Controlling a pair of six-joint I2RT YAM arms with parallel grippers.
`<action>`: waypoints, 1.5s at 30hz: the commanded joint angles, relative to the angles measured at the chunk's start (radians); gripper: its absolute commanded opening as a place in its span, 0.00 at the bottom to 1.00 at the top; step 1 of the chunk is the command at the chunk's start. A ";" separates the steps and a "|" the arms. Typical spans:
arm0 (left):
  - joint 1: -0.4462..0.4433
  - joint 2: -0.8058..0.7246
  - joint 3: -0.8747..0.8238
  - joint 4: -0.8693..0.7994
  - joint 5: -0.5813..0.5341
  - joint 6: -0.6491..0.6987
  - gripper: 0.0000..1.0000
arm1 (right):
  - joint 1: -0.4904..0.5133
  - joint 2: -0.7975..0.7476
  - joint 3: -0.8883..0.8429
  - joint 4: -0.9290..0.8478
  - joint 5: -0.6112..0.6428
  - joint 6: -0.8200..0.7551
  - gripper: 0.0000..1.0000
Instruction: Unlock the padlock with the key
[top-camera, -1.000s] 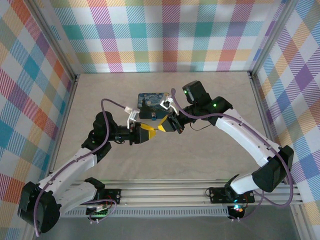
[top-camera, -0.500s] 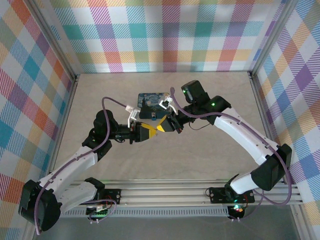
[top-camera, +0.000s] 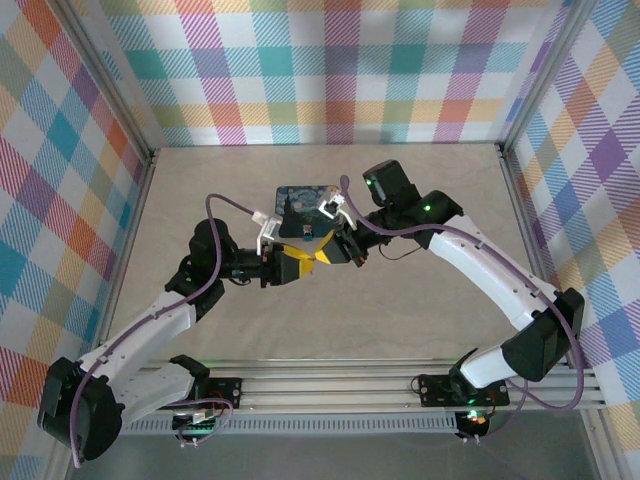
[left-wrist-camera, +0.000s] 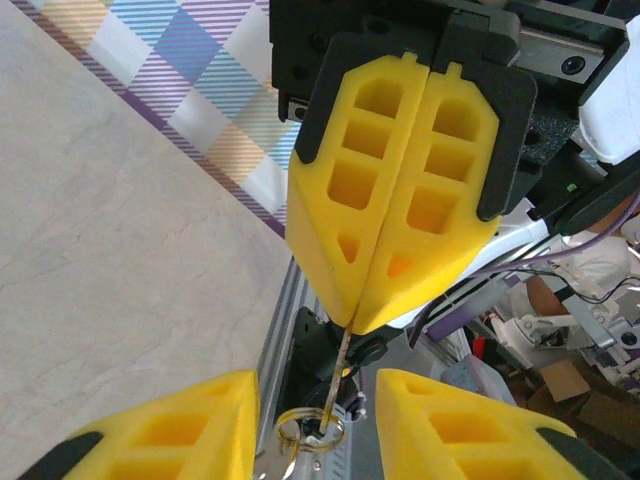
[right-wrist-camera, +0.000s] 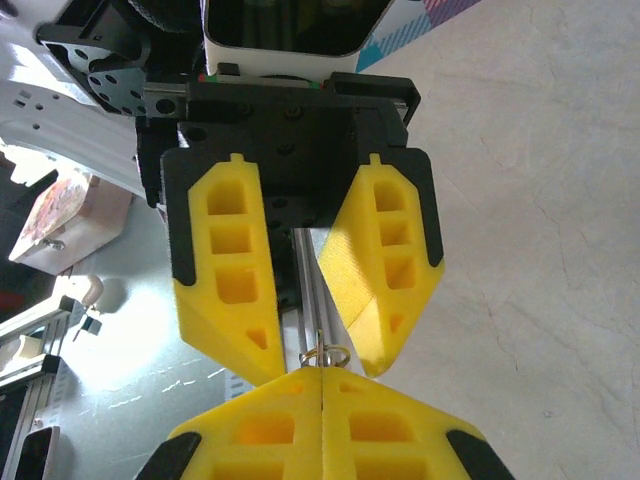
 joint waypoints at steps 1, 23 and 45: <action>0.012 0.006 0.027 0.011 0.009 0.009 0.29 | 0.007 0.005 0.026 -0.017 -0.003 -0.029 0.00; 0.018 -0.038 0.003 -0.016 -0.056 0.009 0.54 | 0.007 0.023 0.037 -0.041 0.021 -0.037 0.00; 0.019 0.007 0.027 -0.053 -0.009 0.032 0.17 | 0.007 0.025 0.039 -0.057 0.036 -0.050 0.00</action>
